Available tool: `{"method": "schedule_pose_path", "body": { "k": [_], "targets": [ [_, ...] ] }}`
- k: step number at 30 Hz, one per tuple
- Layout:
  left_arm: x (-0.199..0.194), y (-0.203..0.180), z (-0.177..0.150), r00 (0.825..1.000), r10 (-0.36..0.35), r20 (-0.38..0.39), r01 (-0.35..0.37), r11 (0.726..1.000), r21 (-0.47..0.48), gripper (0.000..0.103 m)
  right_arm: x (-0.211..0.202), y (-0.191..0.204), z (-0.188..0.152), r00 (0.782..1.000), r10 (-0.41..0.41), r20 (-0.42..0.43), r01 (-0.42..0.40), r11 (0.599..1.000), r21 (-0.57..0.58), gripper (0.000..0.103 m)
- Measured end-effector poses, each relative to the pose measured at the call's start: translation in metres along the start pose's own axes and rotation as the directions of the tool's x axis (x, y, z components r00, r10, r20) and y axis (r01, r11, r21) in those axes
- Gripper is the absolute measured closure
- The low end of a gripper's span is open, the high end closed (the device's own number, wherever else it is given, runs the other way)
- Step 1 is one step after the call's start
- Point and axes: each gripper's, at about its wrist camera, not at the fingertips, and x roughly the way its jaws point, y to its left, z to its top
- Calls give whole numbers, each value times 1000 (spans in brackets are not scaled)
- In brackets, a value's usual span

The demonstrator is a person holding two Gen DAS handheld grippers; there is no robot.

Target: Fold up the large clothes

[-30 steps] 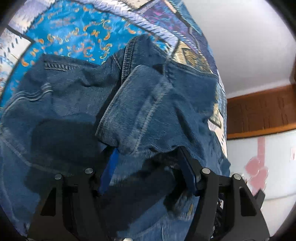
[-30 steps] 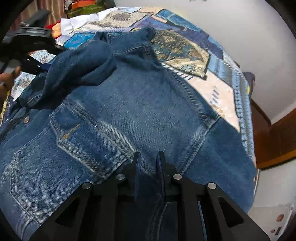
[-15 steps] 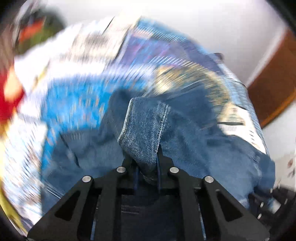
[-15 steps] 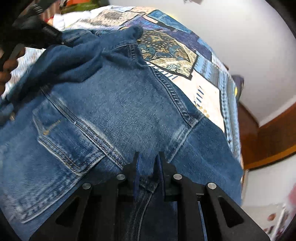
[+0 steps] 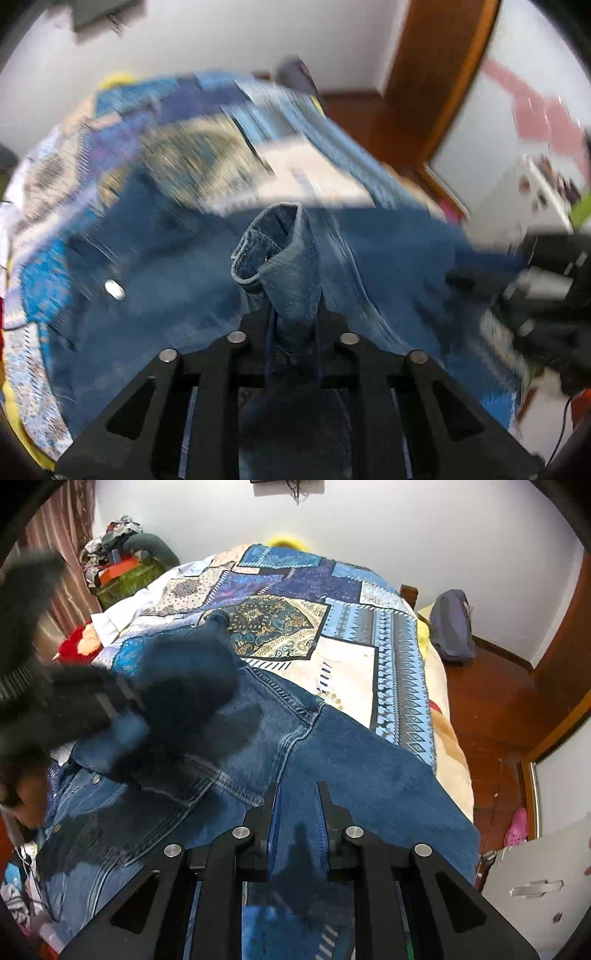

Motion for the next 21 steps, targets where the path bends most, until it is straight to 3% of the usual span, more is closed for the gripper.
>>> {"method": "schedule_pose_path", "body": {
  "k": [3,6,7,10,13,14,17,21],
  "targets": [
    [-1,-11,-13,995,-94,-34,93,996,-6,61,-4,1,0,1000,5,6,-5,1000,-2,90],
    [-30,-6,-18,995,-88,43,88,996,-6,48,-9,7,3,1000,21,17,-22,1000,10,90],
    [-42,-1,-20,995,-73,73,74,997,-10,37,-11,11,7,999,36,22,-36,999,15,90],
    [-84,34,-31,980,43,192,-30,997,-66,20,-10,23,17,997,66,39,-67,998,20,90],
    [-100,78,-50,959,180,221,-153,979,-134,14,-6,47,31,993,107,52,-108,994,5,90],
    [-102,100,-62,947,249,201,-218,962,-166,14,-1,56,35,992,119,44,-118,993,-9,90],
    [-91,144,-93,925,364,110,-334,916,-222,14,23,85,41,992,123,-6,-123,990,-65,90],
    [-52,198,-149,912,401,-83,-408,875,-260,14,76,111,29,989,44,-138,-62,990,-130,90]
  ]
}}
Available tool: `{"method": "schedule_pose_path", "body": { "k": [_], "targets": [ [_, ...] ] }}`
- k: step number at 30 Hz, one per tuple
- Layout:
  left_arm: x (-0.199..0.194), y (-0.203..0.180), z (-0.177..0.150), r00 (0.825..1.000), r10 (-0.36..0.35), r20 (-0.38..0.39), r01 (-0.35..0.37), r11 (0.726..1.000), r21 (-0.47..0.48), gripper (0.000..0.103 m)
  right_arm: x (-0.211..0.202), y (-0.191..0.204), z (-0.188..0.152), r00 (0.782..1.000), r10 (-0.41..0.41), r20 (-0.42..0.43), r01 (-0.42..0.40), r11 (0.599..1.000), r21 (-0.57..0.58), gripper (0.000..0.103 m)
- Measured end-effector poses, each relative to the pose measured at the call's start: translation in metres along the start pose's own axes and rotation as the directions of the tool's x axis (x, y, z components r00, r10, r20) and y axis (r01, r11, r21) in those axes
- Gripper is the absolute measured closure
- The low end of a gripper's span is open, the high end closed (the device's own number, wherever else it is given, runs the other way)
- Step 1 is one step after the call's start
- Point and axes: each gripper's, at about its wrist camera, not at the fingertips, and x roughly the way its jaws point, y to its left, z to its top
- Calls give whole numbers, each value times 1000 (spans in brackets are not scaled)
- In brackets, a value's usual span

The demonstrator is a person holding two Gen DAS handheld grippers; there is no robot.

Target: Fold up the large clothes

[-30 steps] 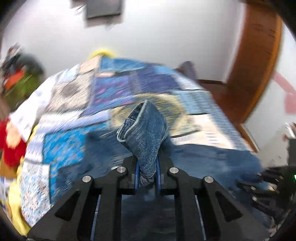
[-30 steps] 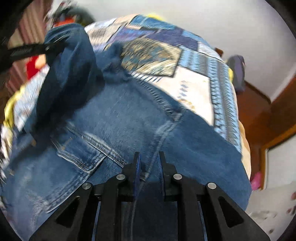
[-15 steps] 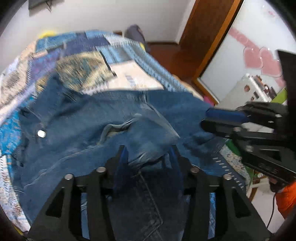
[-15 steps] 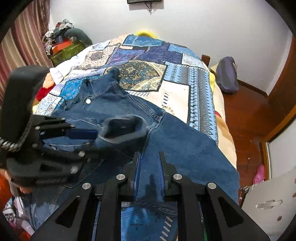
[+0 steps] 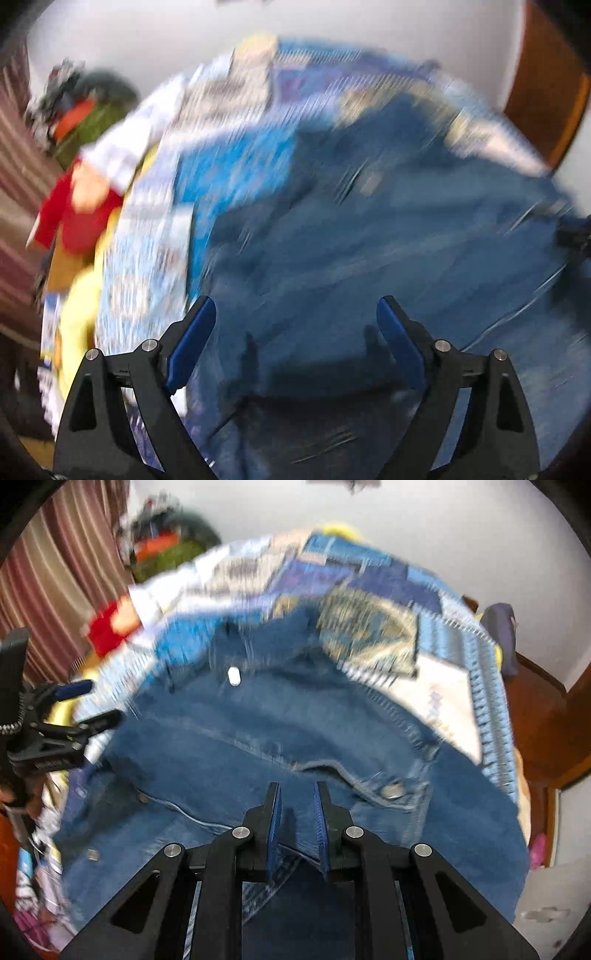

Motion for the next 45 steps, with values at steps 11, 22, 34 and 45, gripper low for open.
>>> {"method": "schedule_pose_path", "body": {
  "k": [11,22,34,45],
  "targets": [
    [54,33,-64,994,-45,-102,31,991,-132,6,17,-4,-41,974,-228,-10,224,965,-140,90],
    [39,20,-76,995,27,-96,-38,993,-108,5,-8,-37,-66,962,-262,74,265,964,-26,10],
    [-30,-33,3,997,-23,70,24,1000,-7,10,-97,-155,-131,968,-164,189,61,887,457,10],
    [-20,-151,56,980,-197,41,187,966,176,10,-66,-277,-244,990,-45,134,-94,503,859,10]
  ]
}}
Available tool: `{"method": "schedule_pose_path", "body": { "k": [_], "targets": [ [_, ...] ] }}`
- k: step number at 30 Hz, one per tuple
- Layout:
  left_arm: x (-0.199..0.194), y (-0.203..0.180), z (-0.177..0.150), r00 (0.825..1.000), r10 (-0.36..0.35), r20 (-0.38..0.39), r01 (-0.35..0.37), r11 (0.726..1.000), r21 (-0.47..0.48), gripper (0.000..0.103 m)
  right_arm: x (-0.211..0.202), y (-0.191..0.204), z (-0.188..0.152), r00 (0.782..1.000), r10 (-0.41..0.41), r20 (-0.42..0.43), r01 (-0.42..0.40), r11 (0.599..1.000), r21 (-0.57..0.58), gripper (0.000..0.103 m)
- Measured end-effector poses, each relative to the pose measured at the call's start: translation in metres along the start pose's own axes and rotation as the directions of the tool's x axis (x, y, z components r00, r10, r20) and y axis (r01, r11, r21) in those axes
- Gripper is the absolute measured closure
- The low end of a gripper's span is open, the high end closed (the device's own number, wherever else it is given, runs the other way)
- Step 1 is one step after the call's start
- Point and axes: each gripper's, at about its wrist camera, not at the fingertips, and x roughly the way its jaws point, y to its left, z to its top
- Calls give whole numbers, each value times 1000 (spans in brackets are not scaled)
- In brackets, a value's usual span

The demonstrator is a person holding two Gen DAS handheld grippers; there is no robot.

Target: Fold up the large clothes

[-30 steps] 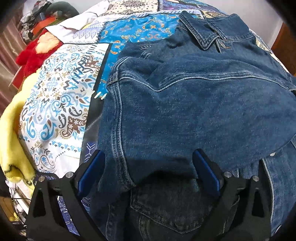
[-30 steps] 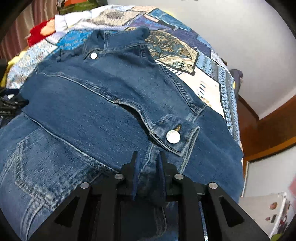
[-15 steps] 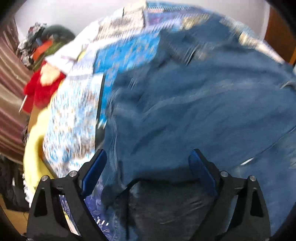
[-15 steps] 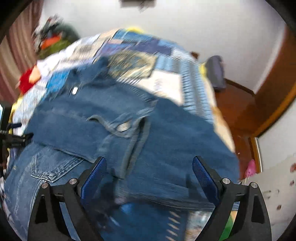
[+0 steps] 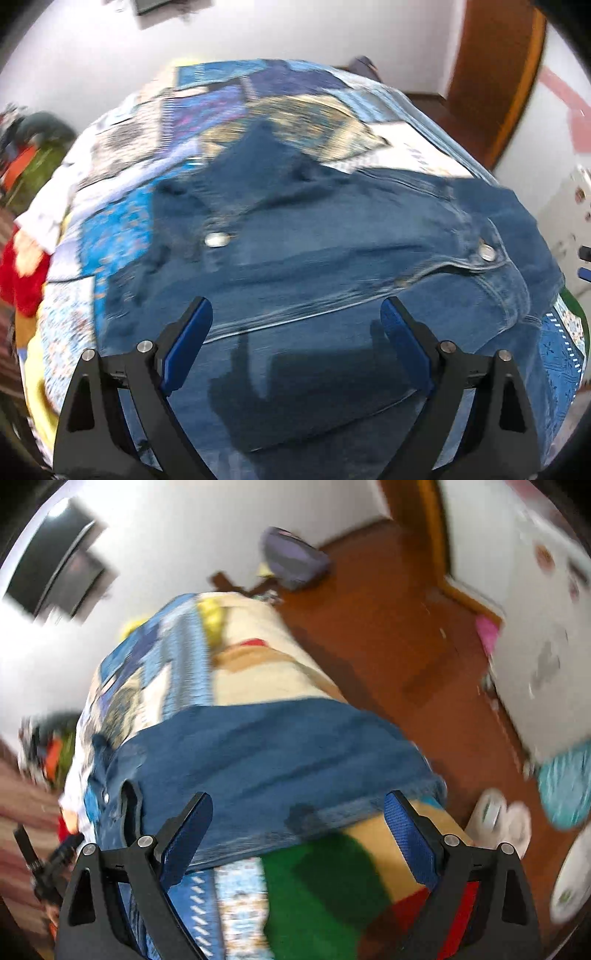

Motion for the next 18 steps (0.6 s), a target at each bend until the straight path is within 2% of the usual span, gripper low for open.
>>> {"method": "schedule_pose_path", "body": {
  "k": [3,5,9,11,14,16,18],
  "targets": [
    [21,-25,8,999,-33,-33,34,998,48,10,23,-22,-2,998,40,-56,-35,996,87,11],
    [28,-41,7,997,-41,-59,45,997,70,10,36,-30,-4,994,69,-83,-58,989,133,17],
    [47,-62,8,996,-35,-88,44,994,99,10,51,-29,0,996,70,-63,-58,984,168,21],
    [45,-63,9,996,-36,-79,43,994,98,10,57,-26,3,997,68,-45,-59,982,182,29],
    [43,-59,8,996,-45,-79,51,996,69,10,63,-19,9,997,69,-32,-62,981,183,45],
    [40,-56,5,996,-43,-80,48,997,59,10,62,-11,13,997,77,-18,-73,983,167,67],
    [35,-55,3,997,-29,-65,33,997,64,10,58,-1,16,998,58,-2,-57,989,136,74]
  ]
}}
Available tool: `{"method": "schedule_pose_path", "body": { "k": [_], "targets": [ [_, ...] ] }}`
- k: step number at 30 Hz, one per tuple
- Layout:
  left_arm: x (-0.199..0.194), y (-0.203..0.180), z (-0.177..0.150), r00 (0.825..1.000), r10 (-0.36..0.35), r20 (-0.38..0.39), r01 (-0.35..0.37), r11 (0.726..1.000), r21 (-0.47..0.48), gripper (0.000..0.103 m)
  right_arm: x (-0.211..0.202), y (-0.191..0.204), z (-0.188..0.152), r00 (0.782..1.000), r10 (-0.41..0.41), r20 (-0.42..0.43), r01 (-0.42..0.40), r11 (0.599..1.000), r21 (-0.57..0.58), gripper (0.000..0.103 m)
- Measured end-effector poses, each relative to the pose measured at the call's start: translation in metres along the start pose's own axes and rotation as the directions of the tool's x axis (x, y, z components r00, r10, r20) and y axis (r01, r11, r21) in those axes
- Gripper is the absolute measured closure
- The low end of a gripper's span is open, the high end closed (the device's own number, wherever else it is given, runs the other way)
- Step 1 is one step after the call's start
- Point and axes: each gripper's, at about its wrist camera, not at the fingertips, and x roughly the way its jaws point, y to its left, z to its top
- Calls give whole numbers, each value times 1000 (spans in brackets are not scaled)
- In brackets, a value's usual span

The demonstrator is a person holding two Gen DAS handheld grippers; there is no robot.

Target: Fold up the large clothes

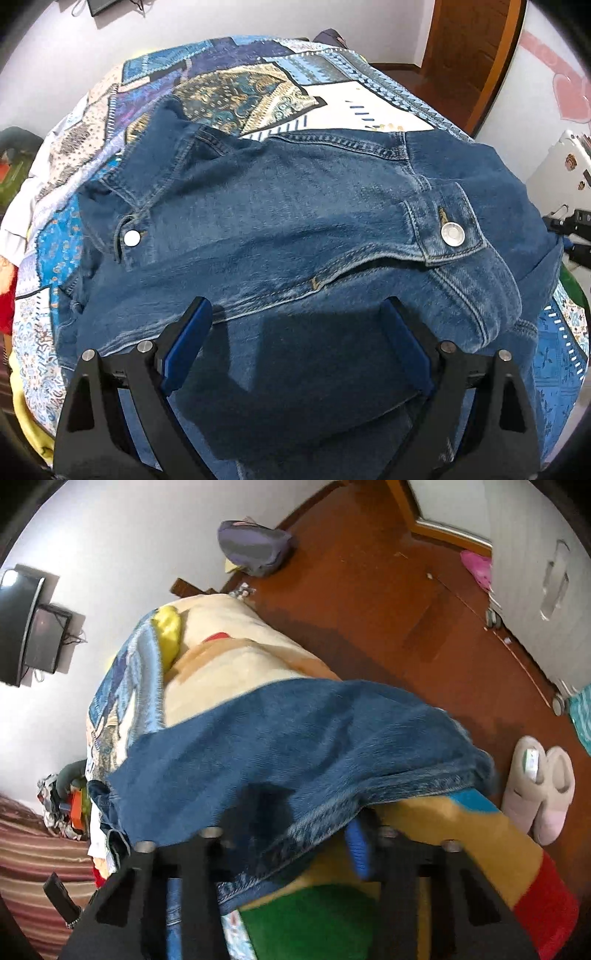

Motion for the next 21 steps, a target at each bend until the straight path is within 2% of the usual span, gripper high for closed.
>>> {"method": "schedule_pose_path", "body": {
  "k": [4,8,11,13,16,18,21],
  "targets": [
    [-26,7,-4,996,46,80,-47,999,10,10,-29,42,1,993,-27,116,44,989,-141,80],
    [-54,25,-4,988,53,146,-49,998,-33,10,-77,103,-1,969,61,238,12,956,-292,85],
    [-77,45,-4,979,52,196,-35,995,-89,10,-109,153,-9,947,152,284,-28,917,-398,87],
    [-88,55,-6,975,51,218,-26,993,-118,10,-126,191,-21,930,229,288,-69,877,-476,88],
    [-106,73,-11,964,61,258,-20,987,-158,10,-134,238,-42,917,300,263,-110,824,-556,88],
    [-117,86,-19,957,66,282,-14,983,-185,10,-132,270,-59,915,338,219,-147,786,-600,88],
    [-127,105,-32,956,73,283,-10,975,-220,10,-115,309,-90,916,381,125,-215,731,-647,88]
  ]
}}
